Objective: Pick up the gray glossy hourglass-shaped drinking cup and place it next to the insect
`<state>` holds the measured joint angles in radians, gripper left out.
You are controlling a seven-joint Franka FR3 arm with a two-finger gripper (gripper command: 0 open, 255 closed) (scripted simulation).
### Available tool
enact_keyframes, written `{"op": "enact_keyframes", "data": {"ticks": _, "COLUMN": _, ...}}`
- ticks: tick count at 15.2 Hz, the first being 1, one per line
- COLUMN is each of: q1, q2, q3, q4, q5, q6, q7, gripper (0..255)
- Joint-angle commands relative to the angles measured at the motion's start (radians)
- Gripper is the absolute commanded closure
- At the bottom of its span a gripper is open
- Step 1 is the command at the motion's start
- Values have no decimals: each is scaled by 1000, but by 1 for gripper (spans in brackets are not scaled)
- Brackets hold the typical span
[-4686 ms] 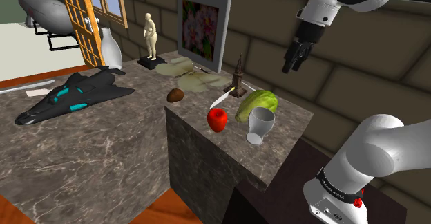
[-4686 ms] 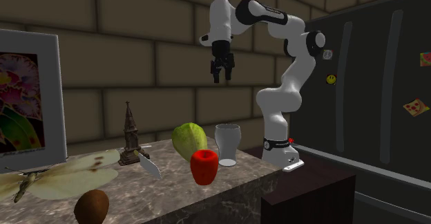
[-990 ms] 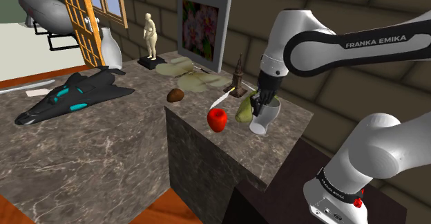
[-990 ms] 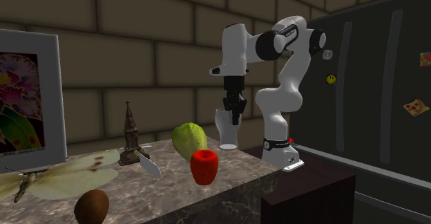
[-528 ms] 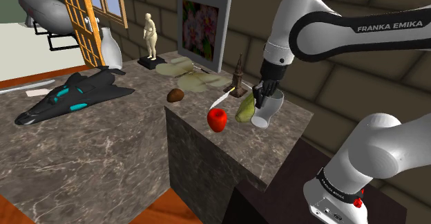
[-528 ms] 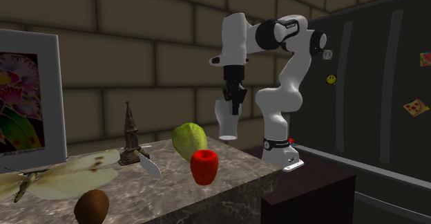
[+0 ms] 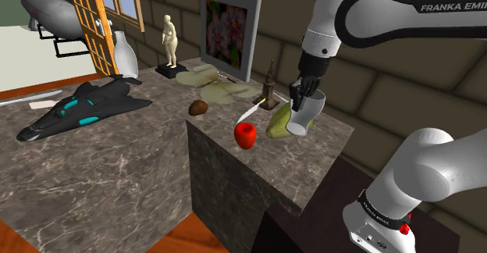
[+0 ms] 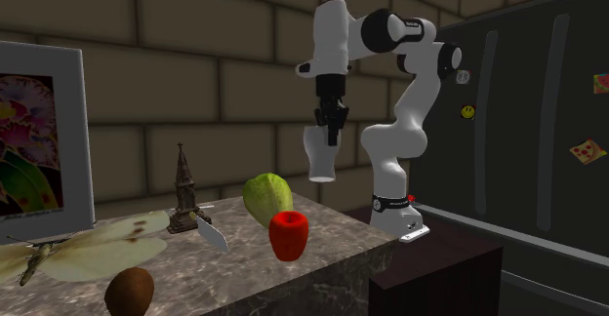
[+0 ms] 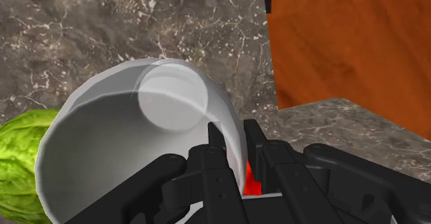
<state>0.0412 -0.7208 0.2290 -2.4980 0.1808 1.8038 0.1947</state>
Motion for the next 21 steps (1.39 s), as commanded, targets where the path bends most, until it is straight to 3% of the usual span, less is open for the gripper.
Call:
{"op": "enact_keyframes", "data": {"ticks": 1, "q1": -2, "q2": 1, "q3": -4, "q4": 28, "q5": -4, "q6": -27, "q7": 1, "gripper": 255}}
{"op": "enact_keyframes", "data": {"ticks": 13, "q1": -10, "q2": 19, "q3": -21, "q4": 196, "q5": -21, "q6": -177, "q7": 9, "gripper": 255}}
{"op": "enact_keyframes", "data": {"ticks": 21, "q1": -43, "q2": 348, "q3": 40, "q4": 450, "q5": -58, "q6": -99, "q7": 59, "gripper": 255}}
